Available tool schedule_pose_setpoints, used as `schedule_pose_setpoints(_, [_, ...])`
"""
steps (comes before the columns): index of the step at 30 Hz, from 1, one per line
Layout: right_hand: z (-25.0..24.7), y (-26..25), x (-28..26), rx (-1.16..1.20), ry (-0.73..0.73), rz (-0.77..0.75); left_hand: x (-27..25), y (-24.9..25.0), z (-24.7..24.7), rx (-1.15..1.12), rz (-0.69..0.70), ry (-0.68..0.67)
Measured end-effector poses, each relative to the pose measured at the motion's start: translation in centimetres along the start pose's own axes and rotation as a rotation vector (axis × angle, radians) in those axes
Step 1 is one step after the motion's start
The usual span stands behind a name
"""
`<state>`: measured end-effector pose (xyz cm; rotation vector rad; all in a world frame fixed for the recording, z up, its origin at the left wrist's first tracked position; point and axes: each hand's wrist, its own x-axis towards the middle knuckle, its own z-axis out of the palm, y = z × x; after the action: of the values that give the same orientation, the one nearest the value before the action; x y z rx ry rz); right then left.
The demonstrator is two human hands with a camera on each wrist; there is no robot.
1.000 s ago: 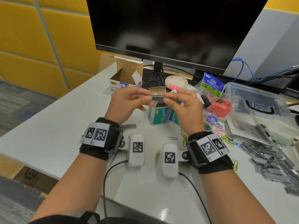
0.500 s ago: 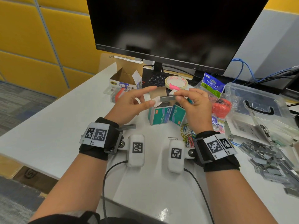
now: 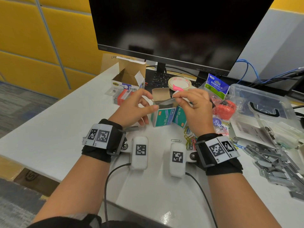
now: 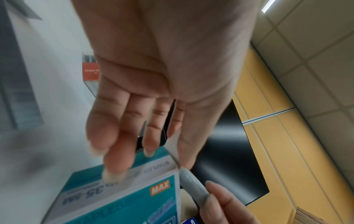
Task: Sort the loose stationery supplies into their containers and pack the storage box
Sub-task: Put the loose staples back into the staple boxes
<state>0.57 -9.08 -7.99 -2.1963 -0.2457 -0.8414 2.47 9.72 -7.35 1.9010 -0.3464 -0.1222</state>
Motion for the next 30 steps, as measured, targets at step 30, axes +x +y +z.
schedule_pose_setpoints(30, [0.5,-1.1,-0.3,-0.089,-0.144,0.138,-0.2,0.0,0.3,0.044,0.078,-0.003])
